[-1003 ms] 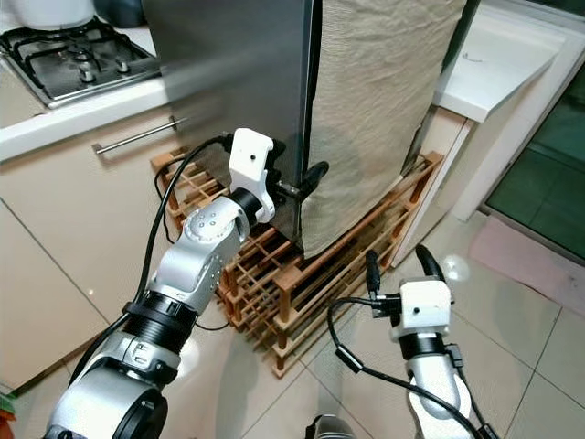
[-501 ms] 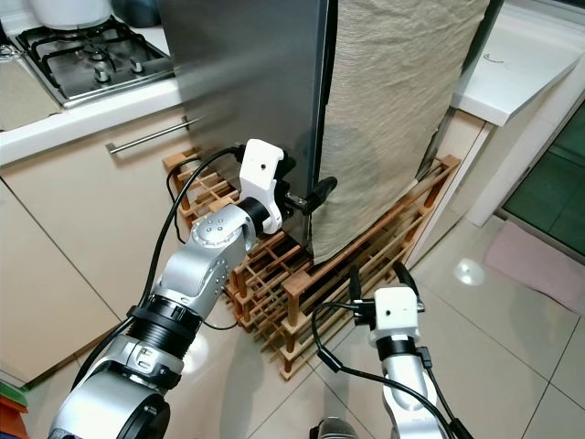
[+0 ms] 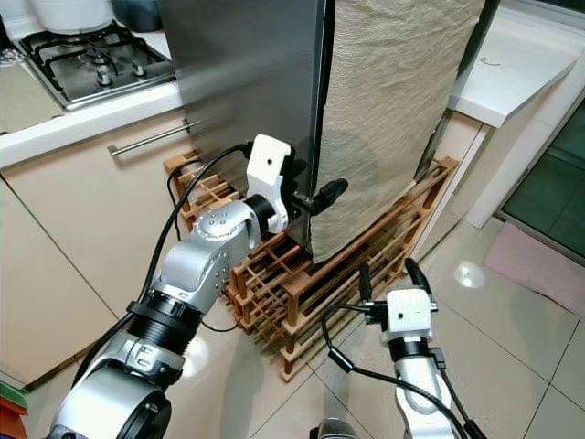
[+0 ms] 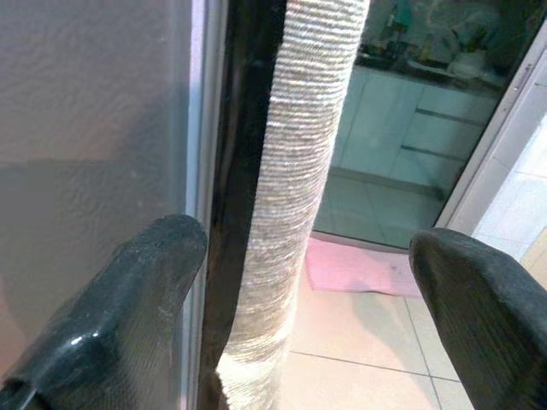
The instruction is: Restocking fridge
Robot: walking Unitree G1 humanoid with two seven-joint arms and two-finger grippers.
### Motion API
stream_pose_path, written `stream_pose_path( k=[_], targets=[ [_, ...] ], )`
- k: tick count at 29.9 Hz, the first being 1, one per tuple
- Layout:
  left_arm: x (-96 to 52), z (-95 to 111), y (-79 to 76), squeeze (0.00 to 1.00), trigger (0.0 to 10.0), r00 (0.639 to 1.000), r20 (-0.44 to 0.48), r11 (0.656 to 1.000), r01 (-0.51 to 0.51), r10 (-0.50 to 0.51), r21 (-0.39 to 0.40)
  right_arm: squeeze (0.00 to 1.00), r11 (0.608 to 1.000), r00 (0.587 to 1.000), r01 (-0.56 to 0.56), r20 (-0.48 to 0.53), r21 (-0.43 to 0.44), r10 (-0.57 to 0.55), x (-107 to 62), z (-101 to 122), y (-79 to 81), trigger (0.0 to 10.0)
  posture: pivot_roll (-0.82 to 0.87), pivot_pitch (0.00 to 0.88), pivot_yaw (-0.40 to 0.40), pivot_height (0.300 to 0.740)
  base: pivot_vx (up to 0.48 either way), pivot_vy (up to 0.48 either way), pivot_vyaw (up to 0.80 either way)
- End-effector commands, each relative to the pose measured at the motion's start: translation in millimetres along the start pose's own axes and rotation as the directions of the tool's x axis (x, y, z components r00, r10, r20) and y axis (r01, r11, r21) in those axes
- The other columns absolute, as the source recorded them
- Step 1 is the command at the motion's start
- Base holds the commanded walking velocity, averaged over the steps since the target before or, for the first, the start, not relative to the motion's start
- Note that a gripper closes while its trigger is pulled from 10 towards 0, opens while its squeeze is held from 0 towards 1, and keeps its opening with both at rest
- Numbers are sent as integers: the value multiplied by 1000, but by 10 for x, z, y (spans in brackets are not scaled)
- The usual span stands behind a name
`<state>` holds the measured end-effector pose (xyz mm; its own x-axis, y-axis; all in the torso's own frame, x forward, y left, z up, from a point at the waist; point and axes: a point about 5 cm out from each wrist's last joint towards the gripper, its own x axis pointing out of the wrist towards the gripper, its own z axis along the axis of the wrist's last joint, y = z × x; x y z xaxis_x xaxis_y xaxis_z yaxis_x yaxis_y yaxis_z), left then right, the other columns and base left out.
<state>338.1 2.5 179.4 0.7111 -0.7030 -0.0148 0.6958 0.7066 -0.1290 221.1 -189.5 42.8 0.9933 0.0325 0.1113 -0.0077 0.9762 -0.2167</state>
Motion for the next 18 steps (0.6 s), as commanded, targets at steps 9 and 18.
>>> stream_pose_path(
  k=[9, 18],
  targets=[
    [254, 106, -316, 0, 10000, 995, 14, 995, 95, -95, -20, 0, 1000, 1000, -6, 6, 9, 6, 78, -43, -21, 10000, -172, 0, 20, 732, 0, 0, 0],
    [338, 208, -526, 0, 10000, 986, 16, 972, 167, -167, -167, 0, 1000, 1000, -9, -11, 7, 9, 75, -104, -22, 10000, -177, 0, 23, 732, 0, 0, 0]
  ],
)
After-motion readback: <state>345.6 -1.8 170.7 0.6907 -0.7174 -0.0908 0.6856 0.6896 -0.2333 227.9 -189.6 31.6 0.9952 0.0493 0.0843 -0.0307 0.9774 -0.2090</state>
